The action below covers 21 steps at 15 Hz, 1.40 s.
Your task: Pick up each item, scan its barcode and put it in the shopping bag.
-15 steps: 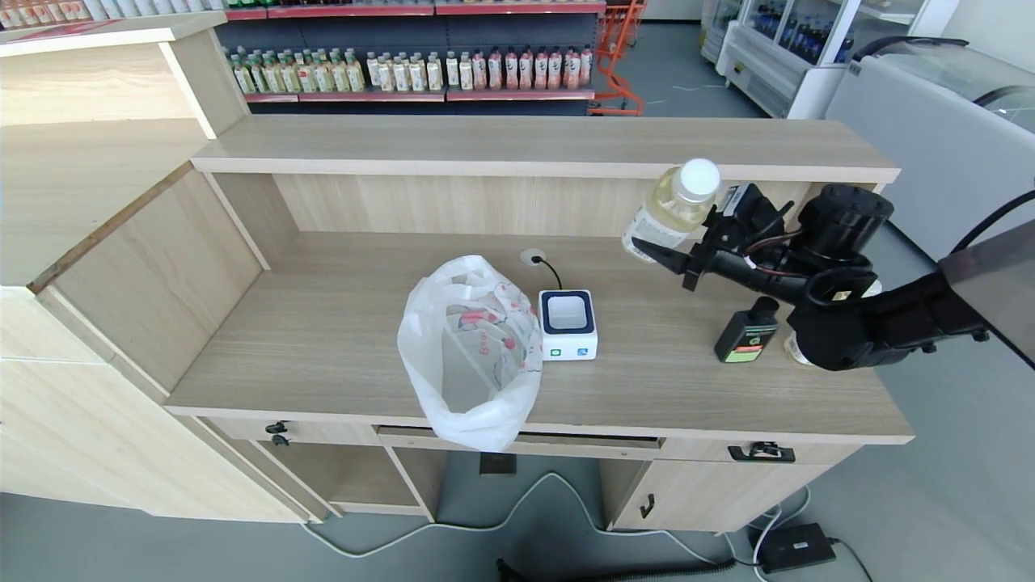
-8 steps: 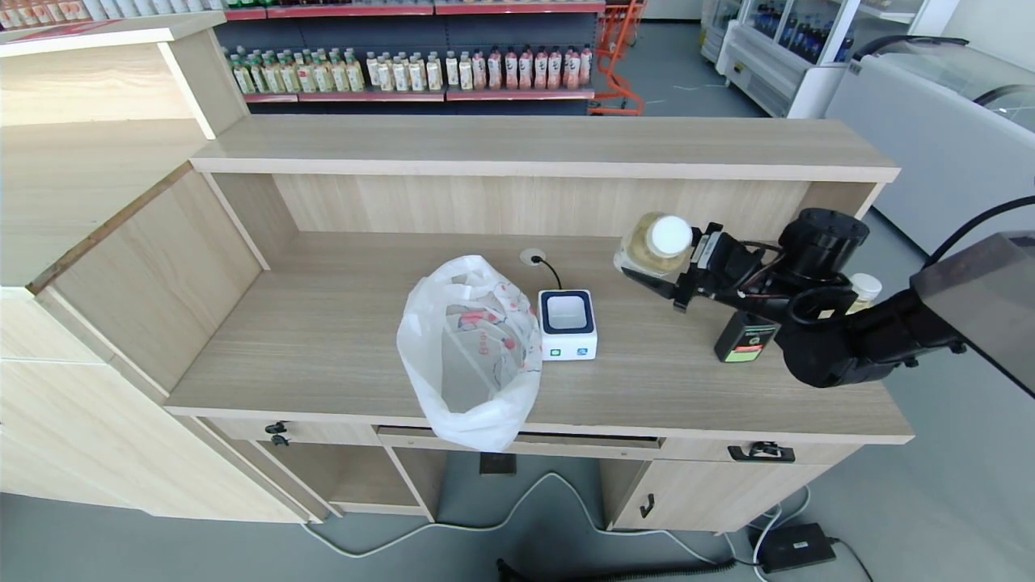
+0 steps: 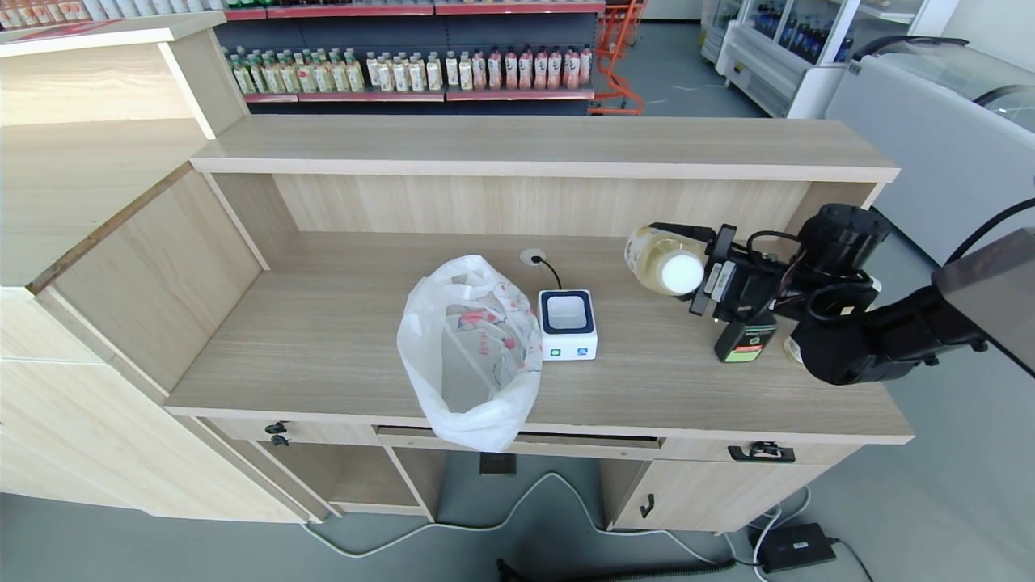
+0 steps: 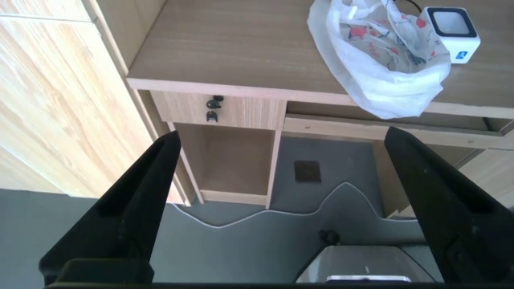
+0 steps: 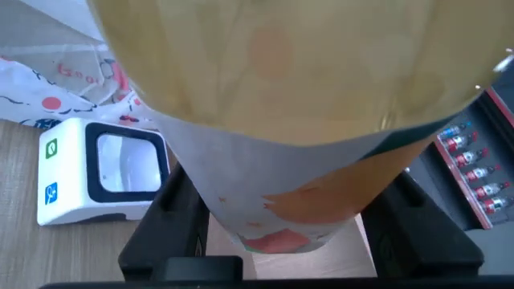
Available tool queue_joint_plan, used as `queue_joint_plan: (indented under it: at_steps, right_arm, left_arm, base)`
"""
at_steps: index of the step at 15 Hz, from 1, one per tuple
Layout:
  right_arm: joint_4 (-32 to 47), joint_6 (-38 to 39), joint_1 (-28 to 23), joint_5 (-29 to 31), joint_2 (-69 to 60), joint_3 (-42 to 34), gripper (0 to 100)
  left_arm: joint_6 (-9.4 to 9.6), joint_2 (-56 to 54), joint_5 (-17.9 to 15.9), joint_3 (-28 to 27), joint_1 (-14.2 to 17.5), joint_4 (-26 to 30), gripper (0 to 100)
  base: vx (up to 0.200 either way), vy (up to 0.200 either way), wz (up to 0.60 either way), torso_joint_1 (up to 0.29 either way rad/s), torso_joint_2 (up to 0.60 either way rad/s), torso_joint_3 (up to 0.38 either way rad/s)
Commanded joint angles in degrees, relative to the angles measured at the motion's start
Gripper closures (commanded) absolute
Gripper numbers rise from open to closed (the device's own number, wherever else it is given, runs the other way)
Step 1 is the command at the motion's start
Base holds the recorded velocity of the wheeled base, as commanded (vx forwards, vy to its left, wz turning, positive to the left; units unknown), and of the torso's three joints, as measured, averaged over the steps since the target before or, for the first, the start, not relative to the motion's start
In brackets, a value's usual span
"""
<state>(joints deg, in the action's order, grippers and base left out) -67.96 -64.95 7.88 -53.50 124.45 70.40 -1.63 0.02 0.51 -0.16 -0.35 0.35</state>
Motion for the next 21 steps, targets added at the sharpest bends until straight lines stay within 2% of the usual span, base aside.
queue_joint_plan:
  at_steps: [1, 3, 4, 6, 8, 12, 15, 18, 21]
  right_arm:
    - [0.55, -2.64, -2.25, -0.72, -2.37, -1.67, 100]
    - [0.81, -12.13, -5.77, -2.66, -5.63, -2.64, 100]
    - [1.96, -13.97, -7.08, -6.88, -6.42, -2.64, 100]
    - [5.3, -15.2, -8.67, -9.95, -7.38, -2.64, 100]
    - [5.65, -16.17, -9.46, -10.13, -7.73, -2.72, 100]
    - [10.57, -13.53, -7.61, -10.48, -6.24, -2.46, 100]
    - [7.85, -13.71, -6.12, -9.95, -4.75, -2.46, 100]
    - [3.28, -11.86, -6.03, -6.7, -2.2, -2.02, 100]
    - [2.4, -11.25, -6.21, -6.61, 0.0, 1.85, 100]
  left_arm:
    - [-0.04, -0.02, 0.02, 0.07, 0.0, 0.0, 0]
    - [-0.04, -0.02, 0.02, -0.02, 0.0, 0.0, 0]
    - [-0.04, -0.02, 0.02, -0.02, 0.0, 0.0, 0]
    - [-0.04, -0.02, 0.02, -0.02, 0.0, 0.0, 0]
    - [-0.04, -0.02, 0.02, -0.02, 0.0, 0.0, 0]
    - [-0.04, -0.02, 0.02, -0.02, 0.0, 0.0, 0]
    - [-0.04, -0.02, 0.02, -0.02, 0.0, 0.0, 0]
    - [-0.04, -0.02, 0.02, -0.02, 0.0, 0.0, 0]
    - [-0.04, -0.02, 0.02, -0.02, 0.0, 0.0, 0]
  base:
    - [0.0, 0.0, 0.0, 0.0, 0.0, 0.0]
    - [0.0, 0.0, 0.0, 0.0, 0.0, 0.0]
    - [0.0, 0.0, 0.0, 0.0, 0.0, 0.0]
    - [0.0, 0.0, 0.0, 0.0, 0.0, 0.0]
    - [0.0, 0.0, 0.0, 0.0, 0.0, 0.0]
    - [0.0, 0.0, 0.0, 0.0, 0.0, 0.0]
    - [0.0, 0.0, 0.0, 0.0, 0.0, 0.0]
    - [0.0, 0.0, 0.0, 0.0, 0.0, 0.0]
    - [0.0, 0.0, 0.0, 0.0, 0.0, 0.0]
